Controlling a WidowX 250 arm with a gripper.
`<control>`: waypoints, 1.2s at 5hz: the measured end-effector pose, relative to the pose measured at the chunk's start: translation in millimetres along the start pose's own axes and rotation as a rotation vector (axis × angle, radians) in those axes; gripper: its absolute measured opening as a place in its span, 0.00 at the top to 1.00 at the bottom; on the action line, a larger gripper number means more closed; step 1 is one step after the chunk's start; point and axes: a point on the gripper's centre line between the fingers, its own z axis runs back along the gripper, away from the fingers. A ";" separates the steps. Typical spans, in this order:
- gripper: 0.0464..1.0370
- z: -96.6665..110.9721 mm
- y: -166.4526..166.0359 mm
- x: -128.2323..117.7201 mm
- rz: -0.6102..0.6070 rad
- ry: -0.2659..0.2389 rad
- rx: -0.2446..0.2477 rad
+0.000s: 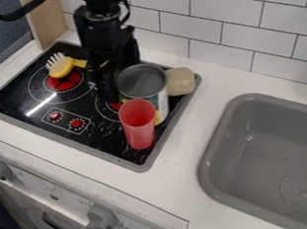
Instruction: Move the corn can to the right side of the stove
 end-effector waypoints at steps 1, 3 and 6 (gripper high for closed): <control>0.04 -3.0 3.9 -19.1 -0.040 0.005 0.013; 0.04 2.4 7.8 -46.6 -0.114 0.002 0.002; 0.04 17.8 9.7 -40.8 -0.081 -0.016 -0.041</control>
